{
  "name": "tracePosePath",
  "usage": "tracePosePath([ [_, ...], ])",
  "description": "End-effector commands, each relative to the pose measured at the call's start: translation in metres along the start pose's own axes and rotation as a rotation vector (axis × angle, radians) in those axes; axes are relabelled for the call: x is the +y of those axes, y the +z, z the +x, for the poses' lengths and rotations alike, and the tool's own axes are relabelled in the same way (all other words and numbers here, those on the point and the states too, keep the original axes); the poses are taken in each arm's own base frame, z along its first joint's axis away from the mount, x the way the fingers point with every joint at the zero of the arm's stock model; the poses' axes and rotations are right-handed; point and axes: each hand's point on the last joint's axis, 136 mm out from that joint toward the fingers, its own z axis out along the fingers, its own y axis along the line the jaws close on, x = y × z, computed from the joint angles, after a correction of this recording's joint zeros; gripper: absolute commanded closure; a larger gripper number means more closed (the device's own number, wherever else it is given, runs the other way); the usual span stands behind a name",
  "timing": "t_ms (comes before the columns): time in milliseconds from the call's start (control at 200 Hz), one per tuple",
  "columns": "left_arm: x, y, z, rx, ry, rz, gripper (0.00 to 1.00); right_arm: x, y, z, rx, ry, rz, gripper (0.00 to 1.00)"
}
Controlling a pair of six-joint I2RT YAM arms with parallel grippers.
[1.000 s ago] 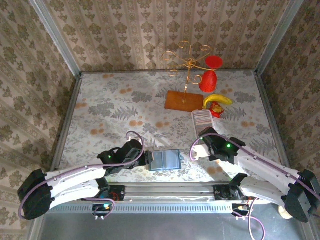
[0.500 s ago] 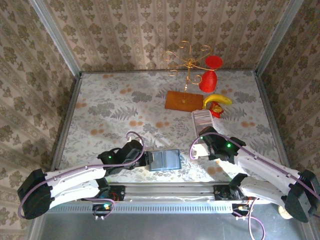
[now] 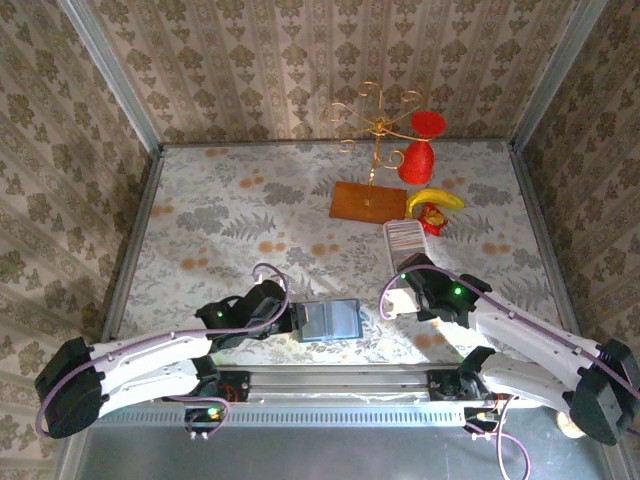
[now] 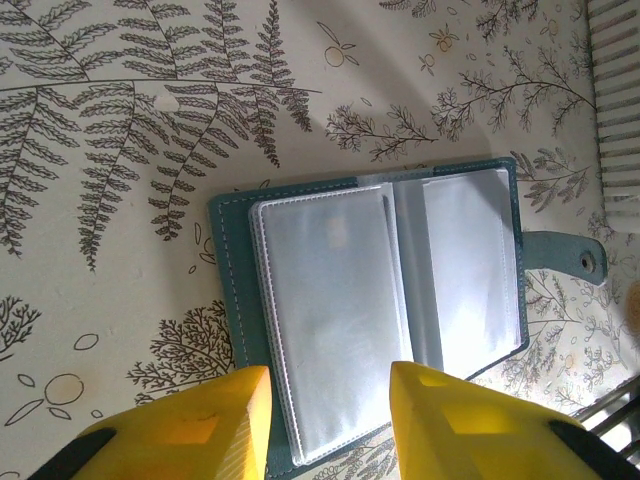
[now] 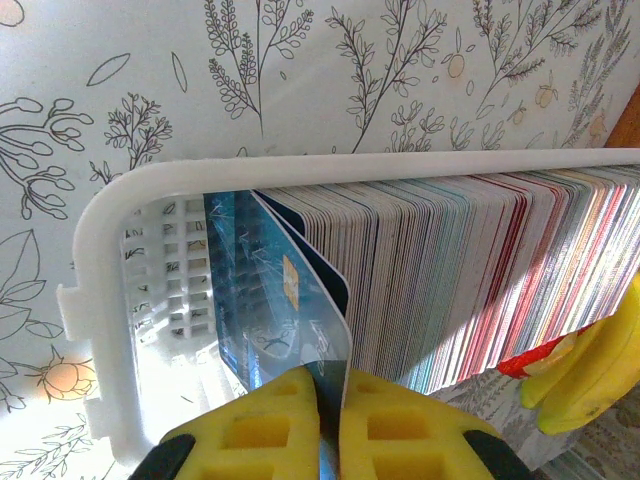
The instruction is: Put the credit cards into the card holder
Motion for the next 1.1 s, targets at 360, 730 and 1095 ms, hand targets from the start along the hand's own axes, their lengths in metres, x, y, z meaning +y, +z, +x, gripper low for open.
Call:
tracePosePath([
  [360,-0.006,-0.002,-0.006,-0.02,-0.003,0.005,0.64,-0.006,-0.031,-0.003,-0.059,0.117,-0.021,0.97],
  [730,-0.006,-0.002,-0.006,-0.018,-0.005,0.006,0.64,0.01,-0.033,-0.003,-0.057,0.118,-0.113,0.94],
  [1095,-0.008,-0.003,-0.005,-0.017,-0.004,0.011,0.63,0.026,-0.026,0.005,0.01,0.064,-0.204,0.99],
])
